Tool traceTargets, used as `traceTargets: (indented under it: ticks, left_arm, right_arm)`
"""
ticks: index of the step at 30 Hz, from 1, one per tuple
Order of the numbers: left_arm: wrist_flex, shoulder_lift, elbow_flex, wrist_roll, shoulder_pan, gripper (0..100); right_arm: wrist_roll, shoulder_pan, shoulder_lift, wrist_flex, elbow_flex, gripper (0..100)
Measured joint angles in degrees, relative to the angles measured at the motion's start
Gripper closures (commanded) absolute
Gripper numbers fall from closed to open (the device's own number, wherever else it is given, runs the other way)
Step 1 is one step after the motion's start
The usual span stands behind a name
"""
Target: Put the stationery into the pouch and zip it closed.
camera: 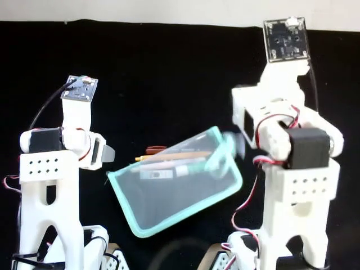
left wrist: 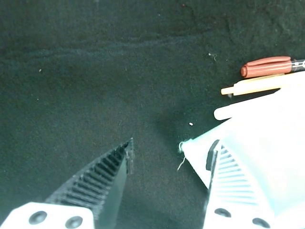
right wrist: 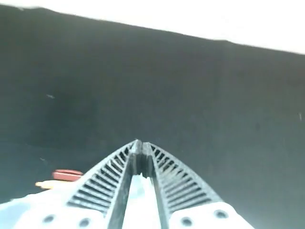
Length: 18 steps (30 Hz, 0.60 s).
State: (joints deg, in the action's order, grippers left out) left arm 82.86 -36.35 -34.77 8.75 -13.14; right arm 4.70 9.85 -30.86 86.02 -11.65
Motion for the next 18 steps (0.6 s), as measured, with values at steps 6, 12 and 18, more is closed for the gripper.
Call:
traceTargets:
  ticks: [6,12,18]
  left_arm:
    - [0.0,0.0,0.0,0.0,0.0,73]
    - [0.0,0.0,0.0,0.0,0.0,73]
    - [0.0,0.0,0.0,0.0,0.0,73]
  right_arm:
    - [-0.09,3.25,-0.09,4.4,-8.0,98.9]
    - [1.58,3.34,-0.09,8.44,0.97,94.4]
    - [2.11,1.93,0.0,6.15,19.69,90.6]
